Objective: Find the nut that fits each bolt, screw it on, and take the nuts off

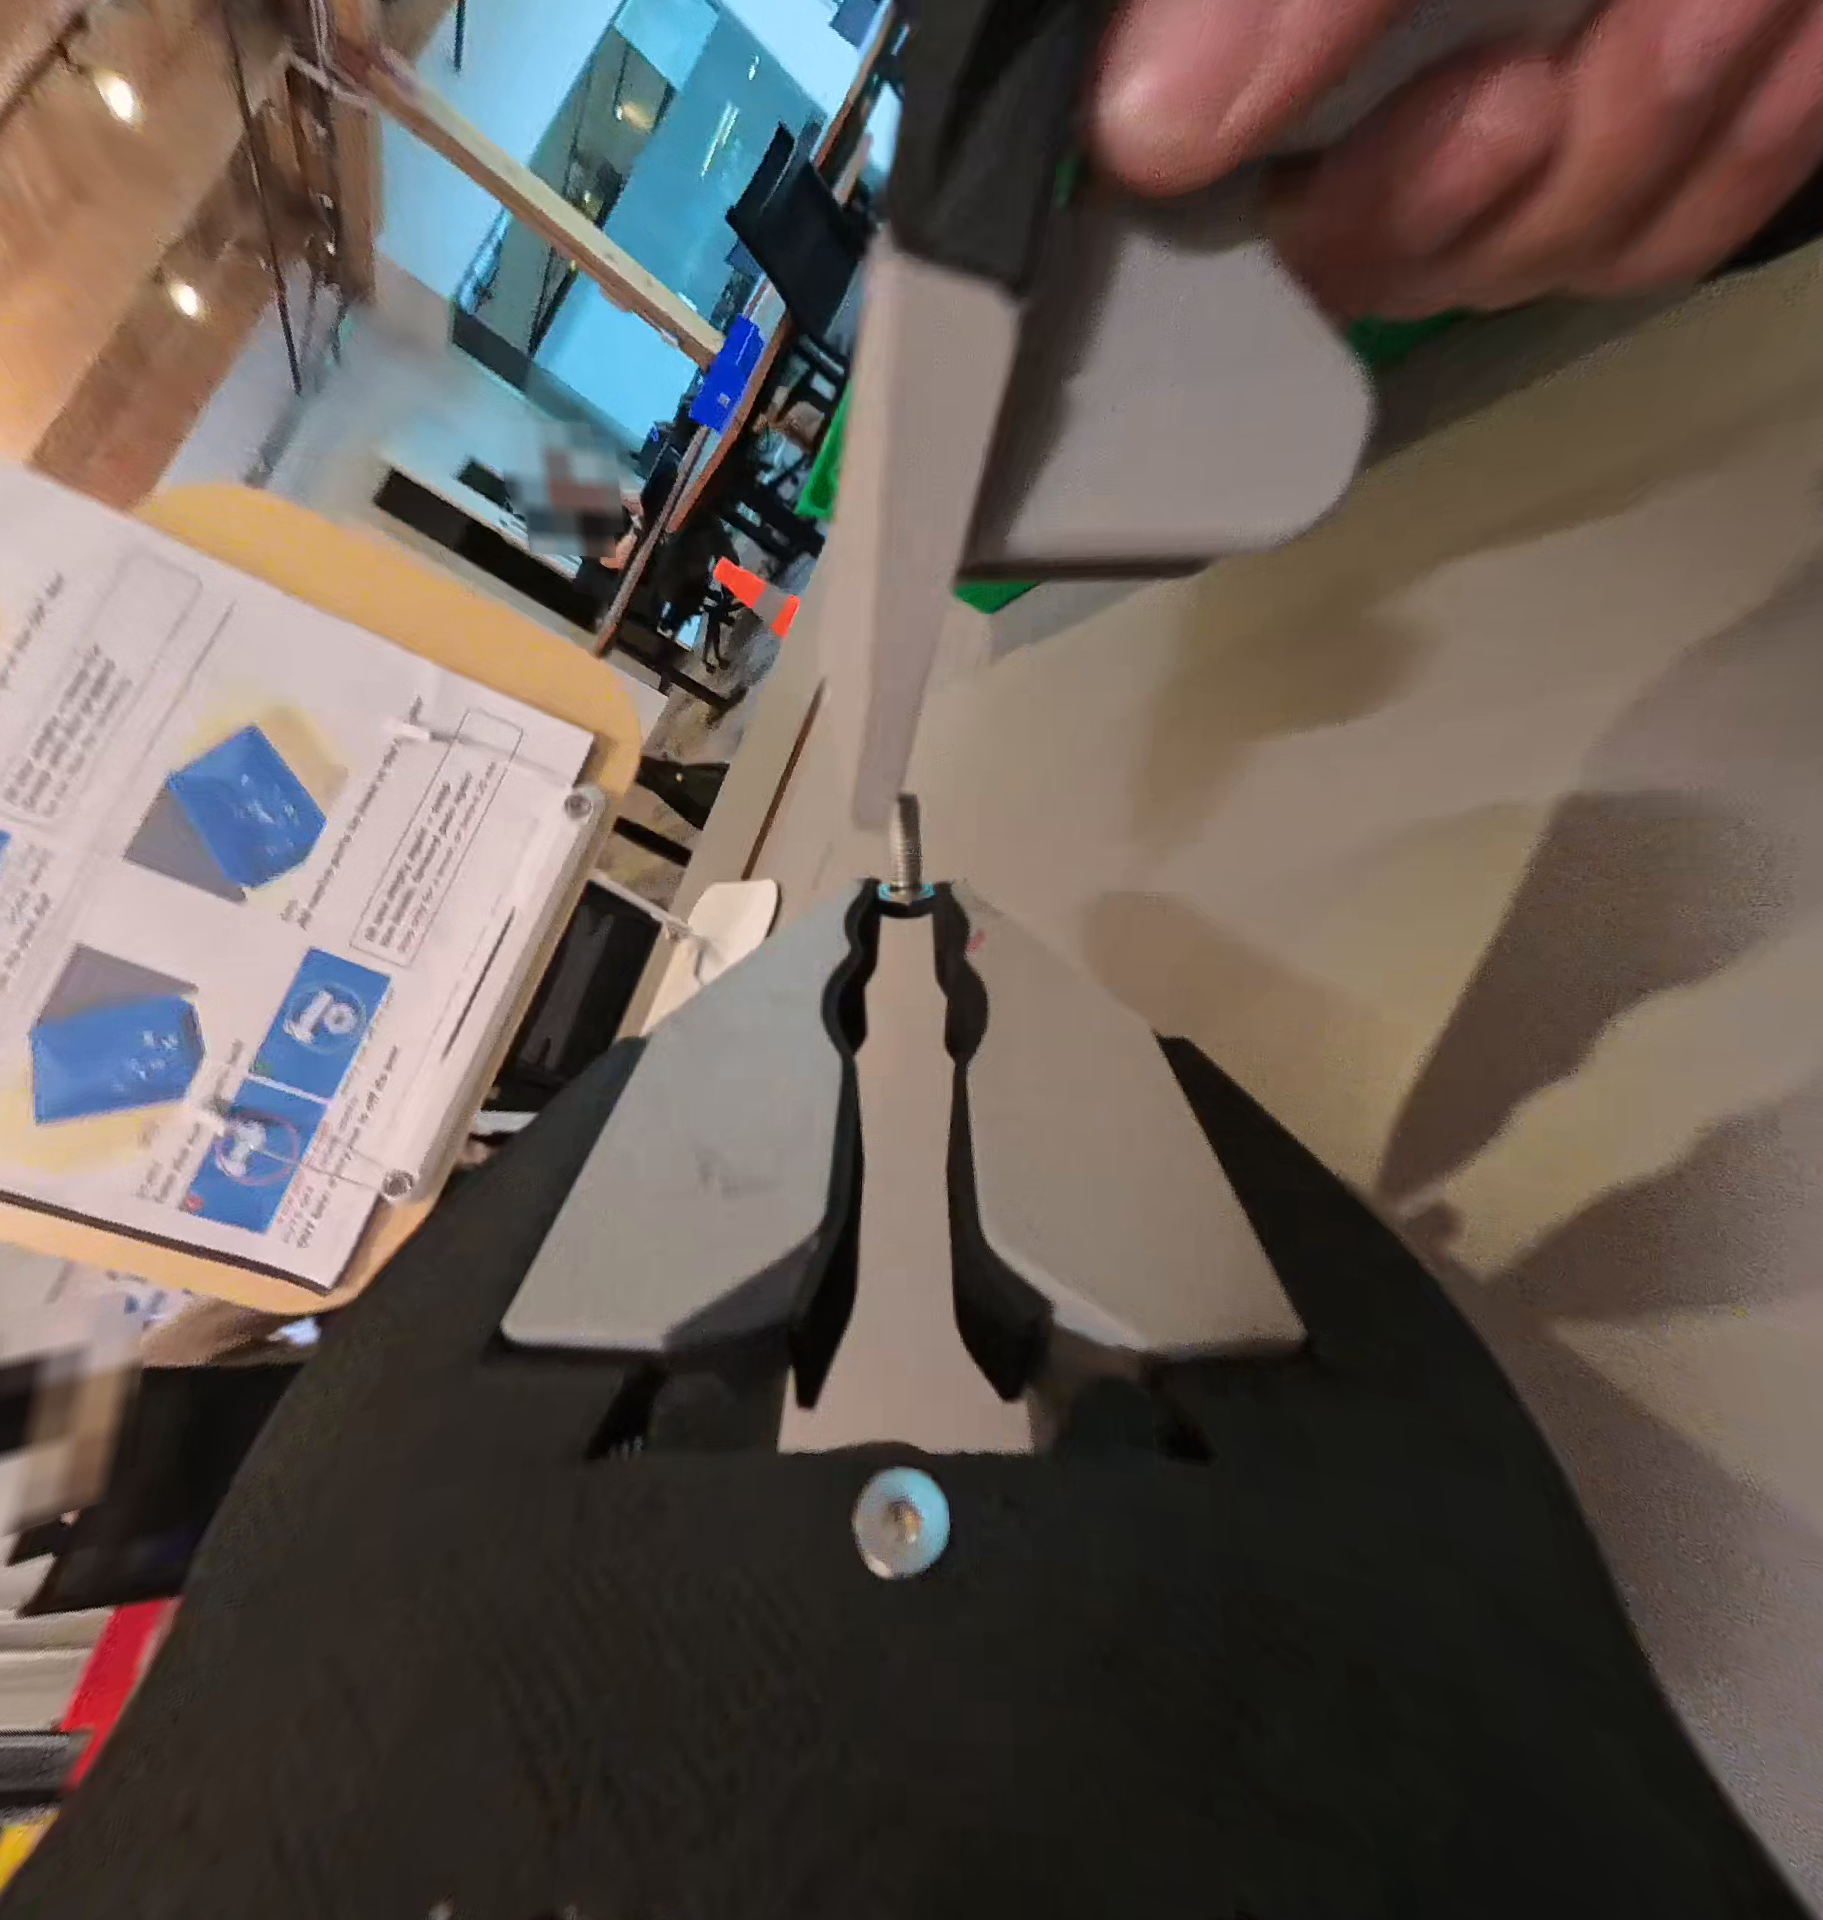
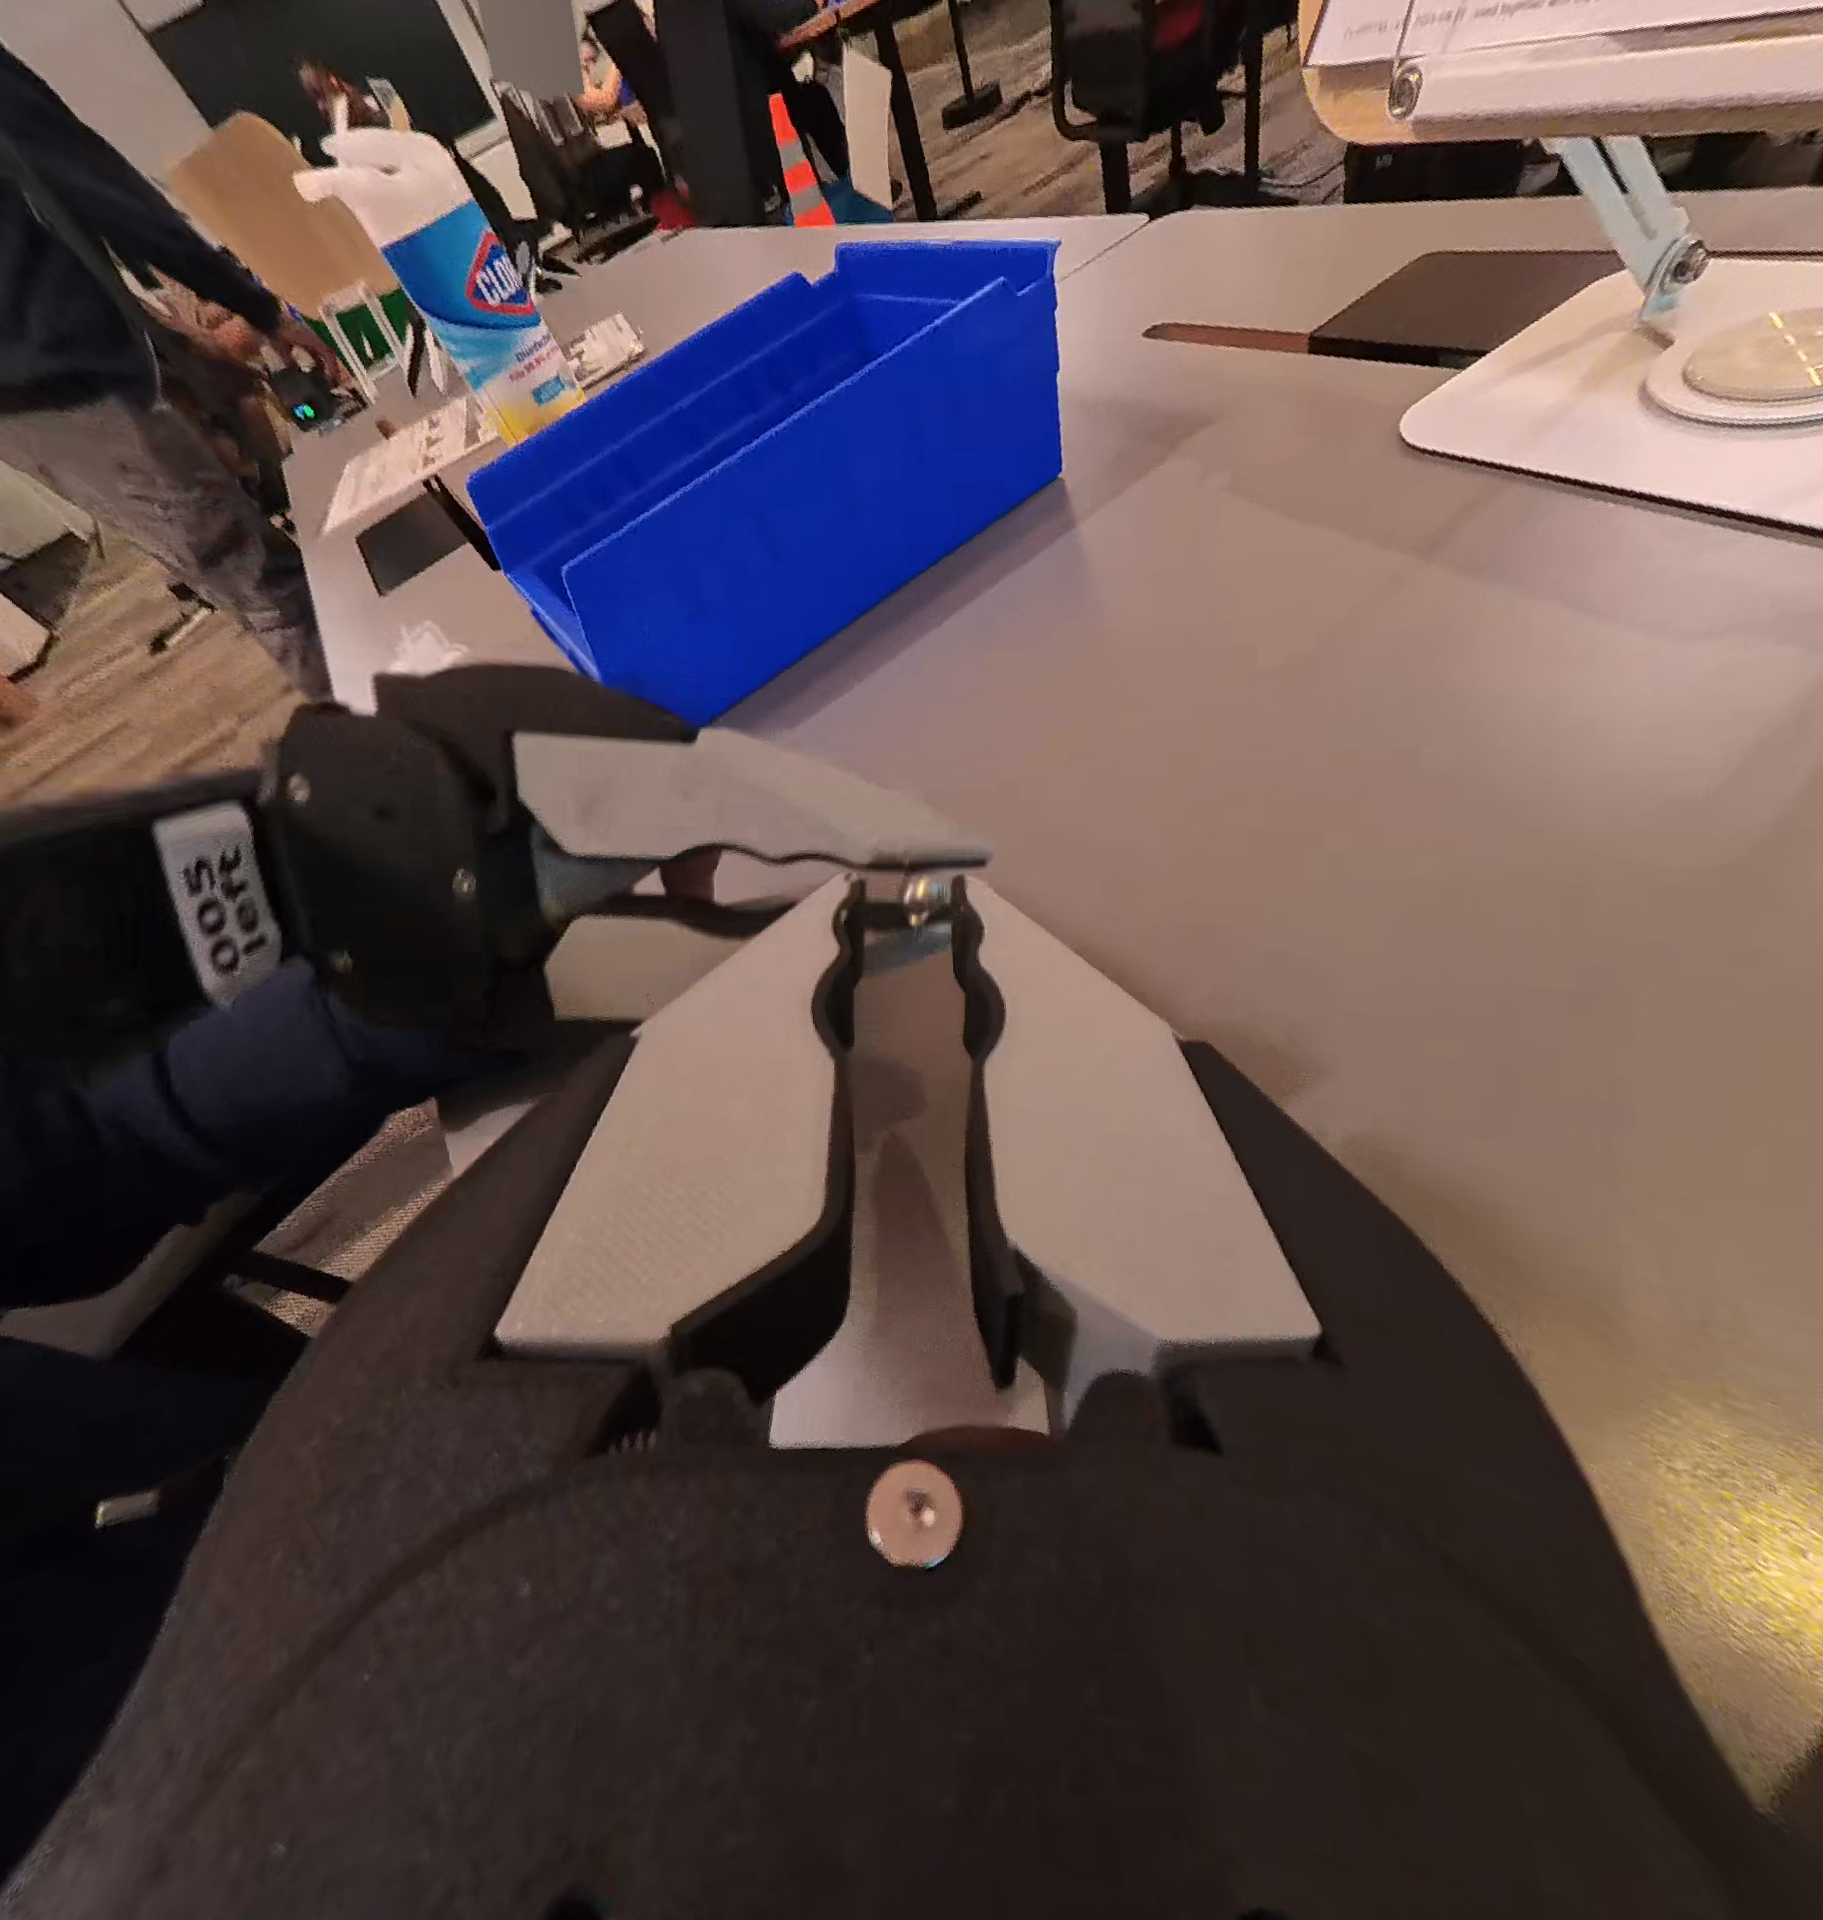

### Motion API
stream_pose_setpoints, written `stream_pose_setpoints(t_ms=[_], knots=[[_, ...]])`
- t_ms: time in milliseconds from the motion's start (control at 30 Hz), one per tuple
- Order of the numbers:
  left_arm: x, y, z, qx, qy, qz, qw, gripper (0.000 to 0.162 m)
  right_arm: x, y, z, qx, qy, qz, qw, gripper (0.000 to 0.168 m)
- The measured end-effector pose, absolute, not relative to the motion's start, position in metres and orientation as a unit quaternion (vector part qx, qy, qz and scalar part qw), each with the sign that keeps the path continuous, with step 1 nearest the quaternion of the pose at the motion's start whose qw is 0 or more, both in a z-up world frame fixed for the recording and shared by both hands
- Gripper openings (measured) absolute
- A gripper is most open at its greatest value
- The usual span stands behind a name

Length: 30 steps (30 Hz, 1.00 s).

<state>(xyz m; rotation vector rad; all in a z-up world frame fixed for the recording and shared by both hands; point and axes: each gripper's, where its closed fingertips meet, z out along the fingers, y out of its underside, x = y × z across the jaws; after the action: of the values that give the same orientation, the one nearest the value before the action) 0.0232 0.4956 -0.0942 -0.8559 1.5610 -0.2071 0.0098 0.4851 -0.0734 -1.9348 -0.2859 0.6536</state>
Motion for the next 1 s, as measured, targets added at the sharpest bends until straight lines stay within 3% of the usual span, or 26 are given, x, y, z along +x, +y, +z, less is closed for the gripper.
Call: stream_pose_setpoints(t_ms=[300,400,533,600,733,833,933,1000], knots=[[0.025,0.491,-0.096,-0.358,0.685,-0.068,0.631,0.008,0.008,0.482,-0.079,-0.807,-0.117,0.272,0.511,0.014],[0.026,0.49,-0.096,-0.359,0.686,-0.068,0.629,0.008,0.009,0.485,-0.083,-0.808,-0.122,0.258,0.516,0.003],[0.028,0.49,-0.099,-0.386,0.679,-0.117,0.613,0.008,0.011,0.486,-0.085,-0.81,-0.13,0.233,0.523,0.002],[0.03,0.49,-0.102,-0.434,0.665,-0.191,0.577,0.008,0.016,0.486,-0.085,-0.812,-0.134,0.201,0.532,0.002],[0.028,0.506,-0.111,-0.531,0.616,-0.307,0.494,0.034,0.055,0.478,-0.059,-0.802,-0.125,0.088,0.577,0.003],[0.025,0.519,-0.117,-0.574,0.584,-0.345,0.458,0.037,0.126,0.459,-0.033,-0.804,-0.1,-0.066,0.583,0.003],[0.023,0.522,-0.118,-0.595,0.564,-0.382,0.427,0.037,0.218,0.43,-0.03,-0.832,-0.045,-0.195,0.518,0.003],[0.023,0.522,-0.117,-0.598,0.558,-0.394,0.42,0.037,0.253,0.417,-0.053,-0.873,-0.017,-0.169,0.458,0.003]])
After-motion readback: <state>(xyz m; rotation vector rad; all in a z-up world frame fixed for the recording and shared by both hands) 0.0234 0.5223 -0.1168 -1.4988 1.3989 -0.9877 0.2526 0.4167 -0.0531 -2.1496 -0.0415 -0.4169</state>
